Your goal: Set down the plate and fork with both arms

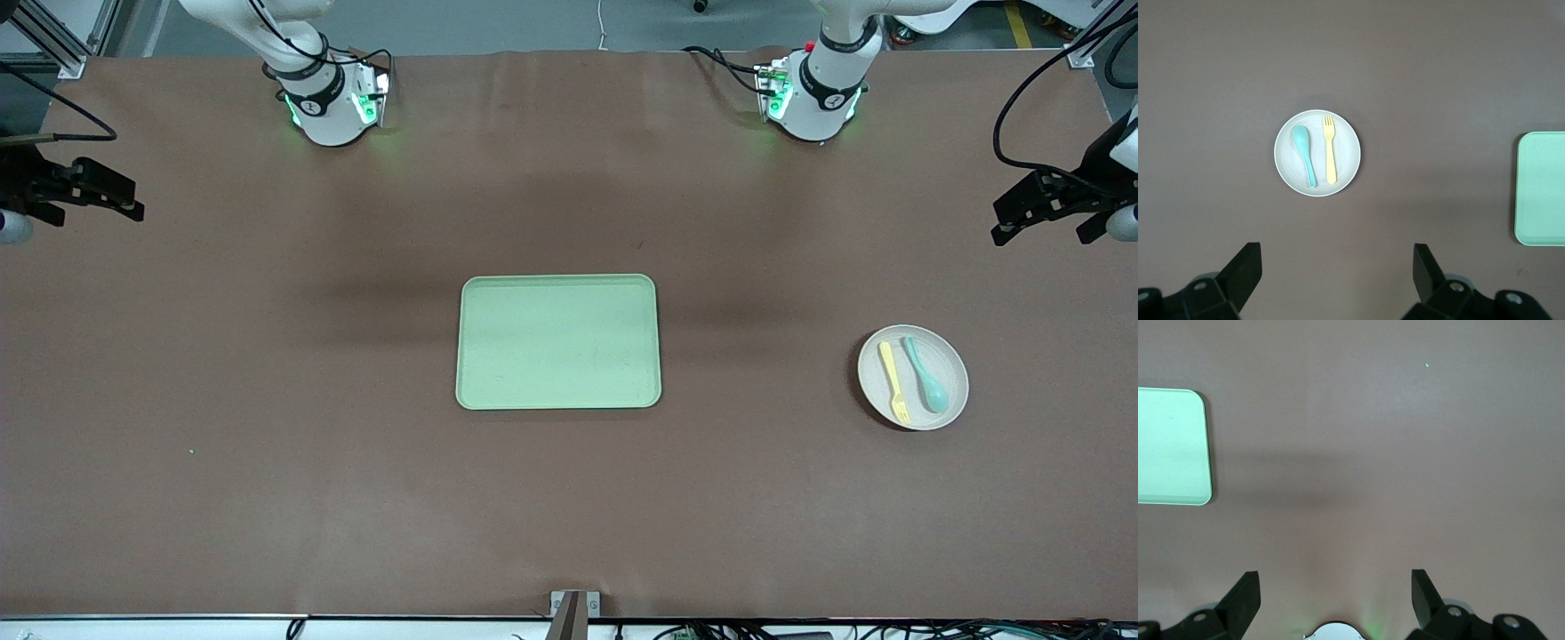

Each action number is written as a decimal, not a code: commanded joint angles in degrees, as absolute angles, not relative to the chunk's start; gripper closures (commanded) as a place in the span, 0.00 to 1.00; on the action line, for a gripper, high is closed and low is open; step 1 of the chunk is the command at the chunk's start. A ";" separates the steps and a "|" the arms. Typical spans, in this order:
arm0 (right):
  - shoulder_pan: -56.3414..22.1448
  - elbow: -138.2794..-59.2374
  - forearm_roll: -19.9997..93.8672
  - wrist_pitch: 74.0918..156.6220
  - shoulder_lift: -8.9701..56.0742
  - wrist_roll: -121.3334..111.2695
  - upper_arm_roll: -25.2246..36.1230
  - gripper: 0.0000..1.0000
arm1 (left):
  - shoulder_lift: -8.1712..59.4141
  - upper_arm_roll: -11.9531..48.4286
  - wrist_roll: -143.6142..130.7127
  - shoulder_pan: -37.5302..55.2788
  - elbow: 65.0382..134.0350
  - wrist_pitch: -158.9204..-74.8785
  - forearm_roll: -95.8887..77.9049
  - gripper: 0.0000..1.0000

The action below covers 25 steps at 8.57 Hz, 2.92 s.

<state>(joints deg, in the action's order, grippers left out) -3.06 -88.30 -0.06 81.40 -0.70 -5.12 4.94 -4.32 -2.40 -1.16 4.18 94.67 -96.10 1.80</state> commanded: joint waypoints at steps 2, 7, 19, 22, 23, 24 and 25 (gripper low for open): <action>-2.99 -88.68 -0.88 81.48 -0.97 -4.31 5.01 0.00 | -3.69 -2.37 -1.23 4.04 93.08 -94.48 1.93 0.00; -2.99 -89.12 -0.88 81.65 -0.79 -4.31 5.01 0.00 | 5.50 -2.99 0.96 0.36 92.82 -95.09 2.98 0.01; -3.34 -89.21 -0.88 81.74 -0.53 -4.31 5.01 0.00 | 37.87 -2.55 28.39 -18.81 94.13 -118.91 -16.26 0.43; -3.34 -89.30 -0.88 81.74 -0.35 -4.31 5.01 0.00 | 39.46 -2.29 29.71 -19.86 94.22 -120.49 -16.35 0.59; -3.43 -89.30 -0.88 81.74 -0.35 -4.31 5.01 0.00 | 39.64 -2.29 29.79 -19.86 94.57 -120.85 -16.35 0.64; -3.43 -89.30 -0.88 81.74 -0.35 -4.31 5.01 0.00 | 39.73 -2.20 29.79 -19.86 95.18 -121.72 -16.35 0.69; -3.43 -89.30 -0.88 81.74 -0.26 -4.31 5.01 0.00 | 39.99 -2.20 29.88 -19.78 95.36 -122.42 -17.13 0.72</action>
